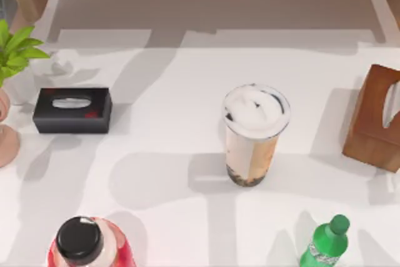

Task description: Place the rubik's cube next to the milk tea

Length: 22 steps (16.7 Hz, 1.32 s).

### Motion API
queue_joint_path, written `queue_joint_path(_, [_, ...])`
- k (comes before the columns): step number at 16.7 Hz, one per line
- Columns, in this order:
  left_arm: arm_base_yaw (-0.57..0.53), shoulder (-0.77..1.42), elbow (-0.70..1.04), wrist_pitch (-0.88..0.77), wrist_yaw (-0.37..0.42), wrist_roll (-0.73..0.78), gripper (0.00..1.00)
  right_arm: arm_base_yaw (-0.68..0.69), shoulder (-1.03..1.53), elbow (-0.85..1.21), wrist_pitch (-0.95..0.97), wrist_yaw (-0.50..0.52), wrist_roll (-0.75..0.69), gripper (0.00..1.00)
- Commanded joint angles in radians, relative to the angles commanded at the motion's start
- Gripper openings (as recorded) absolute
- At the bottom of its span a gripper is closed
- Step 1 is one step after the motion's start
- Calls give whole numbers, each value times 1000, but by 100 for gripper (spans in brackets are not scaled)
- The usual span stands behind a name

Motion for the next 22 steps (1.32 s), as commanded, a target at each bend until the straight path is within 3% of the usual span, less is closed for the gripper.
queue_joint_path(6, [19, 22, -249, -443, 141, -246, 0, 0, 0, 0, 0, 0, 0, 100])
queue_joint_path(10, [24, 120, -417, -644, 210, -416, 0, 0, 0, 0, 0, 0, 0, 100])
queue_joint_path(13, [-1, 157, -468, -700, 245, -474, 0, 0, 0, 0, 0, 0, 0, 100])
queue_joint_path(22, [9, 154, -470, -698, 239, -471, 0, 0, 0, 0, 0, 0, 0, 100])
